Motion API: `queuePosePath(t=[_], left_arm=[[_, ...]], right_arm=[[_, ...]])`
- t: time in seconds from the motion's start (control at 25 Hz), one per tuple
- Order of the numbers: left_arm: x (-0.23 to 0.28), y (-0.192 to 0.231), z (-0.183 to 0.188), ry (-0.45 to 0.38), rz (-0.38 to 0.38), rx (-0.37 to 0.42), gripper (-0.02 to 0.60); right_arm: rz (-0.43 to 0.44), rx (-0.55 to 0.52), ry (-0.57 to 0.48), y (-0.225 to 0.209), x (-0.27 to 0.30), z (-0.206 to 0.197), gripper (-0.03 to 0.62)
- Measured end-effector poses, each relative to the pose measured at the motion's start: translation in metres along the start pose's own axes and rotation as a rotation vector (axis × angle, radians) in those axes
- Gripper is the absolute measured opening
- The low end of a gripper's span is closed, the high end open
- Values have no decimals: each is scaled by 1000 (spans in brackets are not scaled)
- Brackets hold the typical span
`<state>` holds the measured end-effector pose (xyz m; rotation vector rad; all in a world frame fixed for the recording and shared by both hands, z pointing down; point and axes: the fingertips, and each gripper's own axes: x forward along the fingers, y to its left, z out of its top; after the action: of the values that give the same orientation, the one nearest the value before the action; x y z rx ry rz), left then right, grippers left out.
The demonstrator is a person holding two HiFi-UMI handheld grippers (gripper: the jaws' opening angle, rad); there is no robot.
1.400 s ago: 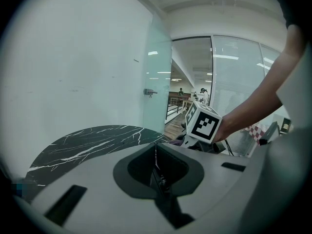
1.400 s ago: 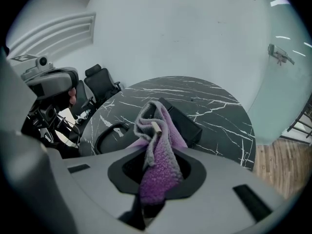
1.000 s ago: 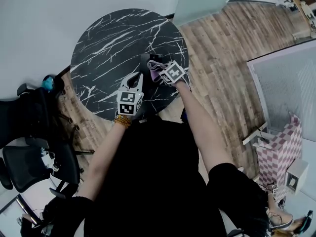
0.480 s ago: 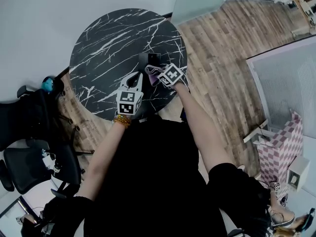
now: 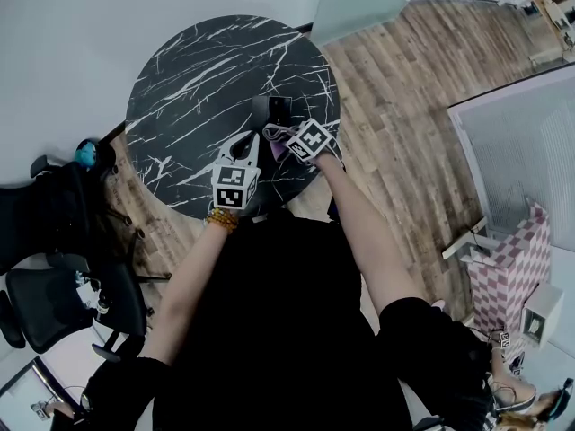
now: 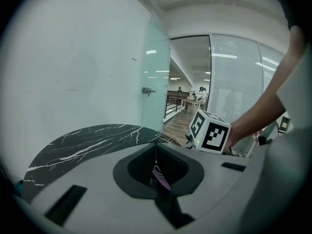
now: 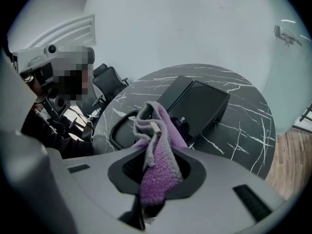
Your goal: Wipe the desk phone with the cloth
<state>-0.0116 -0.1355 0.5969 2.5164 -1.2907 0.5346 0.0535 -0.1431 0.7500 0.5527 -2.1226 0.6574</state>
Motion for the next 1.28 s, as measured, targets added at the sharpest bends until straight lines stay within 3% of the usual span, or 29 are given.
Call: queuePosePath(t=[0.68, 0.76, 0.92, 1.0, 1.12, 1.28], left_arm=[[-3, 0, -3, 2, -1, 9, 20], [-3, -1, -2, -1, -3, 10, 20], [-4, -3, 5, -16, -4, 21, 20], [-4, -3, 12, -29, -3, 35, 20], [-4, -5, 24, -54, -3, 56, 20], [-7, -6, 46, -114, -2, 66, 20]], right_arm=[[71, 45, 44, 23, 13, -24, 74], [121, 83, 60, 30, 15, -30, 74], [306, 128, 86, 53, 4, -35, 74], [325, 130, -18, 49, -14, -14, 74], [293, 189, -294, 27, -58, 36, 74], [179, 183, -673, 8, -134, 99, 74]])
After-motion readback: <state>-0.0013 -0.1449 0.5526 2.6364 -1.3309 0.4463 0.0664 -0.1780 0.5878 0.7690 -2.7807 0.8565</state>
